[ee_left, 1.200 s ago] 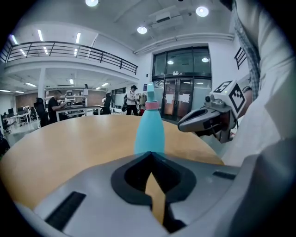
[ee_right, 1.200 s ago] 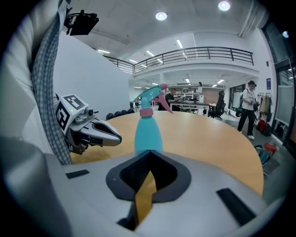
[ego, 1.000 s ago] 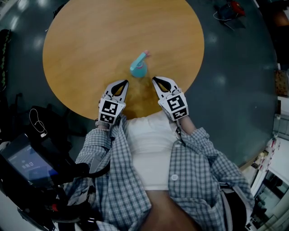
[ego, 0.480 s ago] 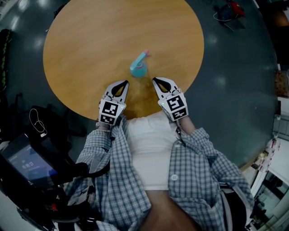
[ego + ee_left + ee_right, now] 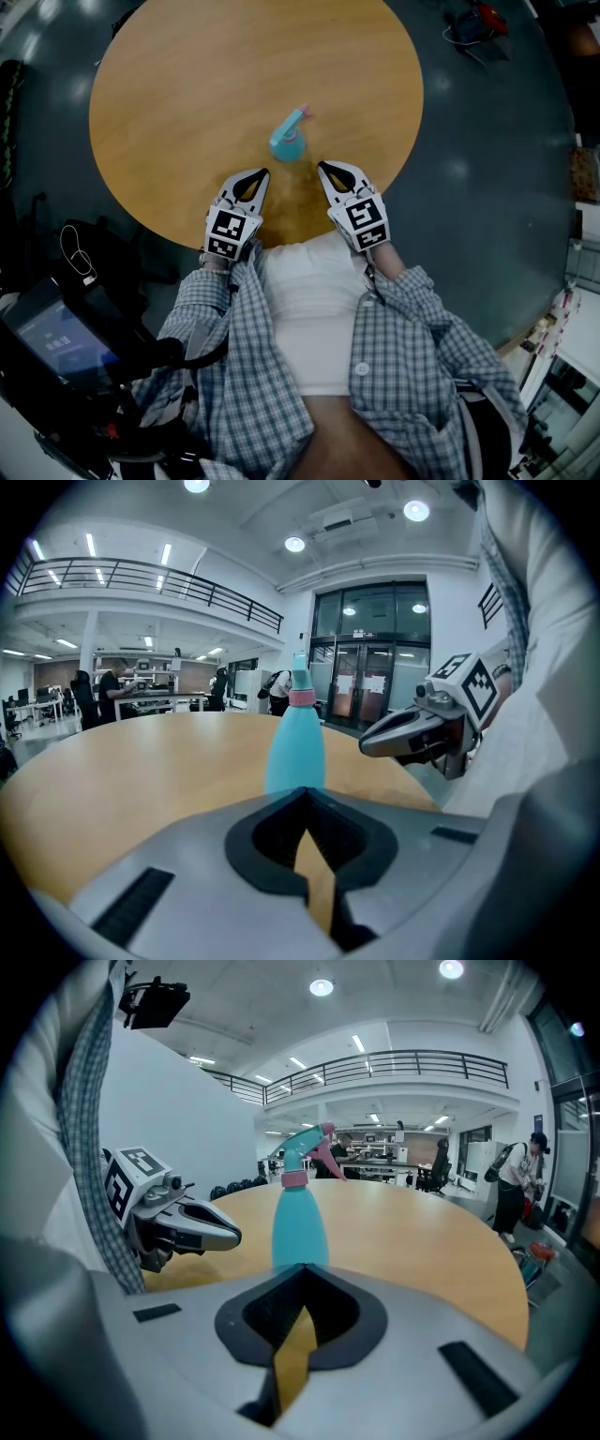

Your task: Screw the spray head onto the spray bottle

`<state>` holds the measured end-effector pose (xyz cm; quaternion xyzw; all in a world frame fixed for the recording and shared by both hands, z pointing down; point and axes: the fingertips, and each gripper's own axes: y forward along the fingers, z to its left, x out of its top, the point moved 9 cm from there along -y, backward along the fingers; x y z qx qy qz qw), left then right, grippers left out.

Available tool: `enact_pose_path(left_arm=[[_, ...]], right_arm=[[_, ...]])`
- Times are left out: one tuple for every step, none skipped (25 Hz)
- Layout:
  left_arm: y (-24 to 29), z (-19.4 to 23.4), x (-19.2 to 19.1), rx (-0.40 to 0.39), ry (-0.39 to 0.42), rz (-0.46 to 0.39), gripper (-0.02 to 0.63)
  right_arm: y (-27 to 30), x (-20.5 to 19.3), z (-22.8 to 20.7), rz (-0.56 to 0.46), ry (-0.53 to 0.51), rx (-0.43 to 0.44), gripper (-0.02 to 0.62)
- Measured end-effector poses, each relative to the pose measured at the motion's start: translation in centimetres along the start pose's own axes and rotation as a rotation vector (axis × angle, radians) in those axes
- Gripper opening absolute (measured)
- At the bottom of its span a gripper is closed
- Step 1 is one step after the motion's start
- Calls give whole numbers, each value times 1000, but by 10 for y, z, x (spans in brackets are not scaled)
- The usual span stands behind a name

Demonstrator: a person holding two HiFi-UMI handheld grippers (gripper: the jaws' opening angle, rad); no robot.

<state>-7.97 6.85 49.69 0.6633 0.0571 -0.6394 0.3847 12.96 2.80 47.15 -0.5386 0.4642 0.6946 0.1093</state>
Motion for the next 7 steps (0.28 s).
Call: enact_pose_path(left_arm=[[0, -1, 0, -3, 1, 2, 6], [1, -1, 0, -4, 3, 3, 6], [1, -1, 0, -4, 5, 5, 6], [1, -1, 0, -4, 8, 6, 6], [2, -1, 0, -4, 10, 8, 6], [2, -1, 0, -4, 13, 10, 6], [3, -1, 0, -4, 15, 12, 6]], right_arm=[[0, 0, 0, 0, -2, -1, -5], [0, 0, 0, 3, -2, -1, -5], [0, -2, 0, 9, -2, -1, -5], [0, -4, 0, 16, -1, -1, -6], [0, -6, 0, 21, 1, -1, -5], [1, -7, 0, 26, 4, -1, -5], [1, -9, 0, 30, 6, 0, -5]])
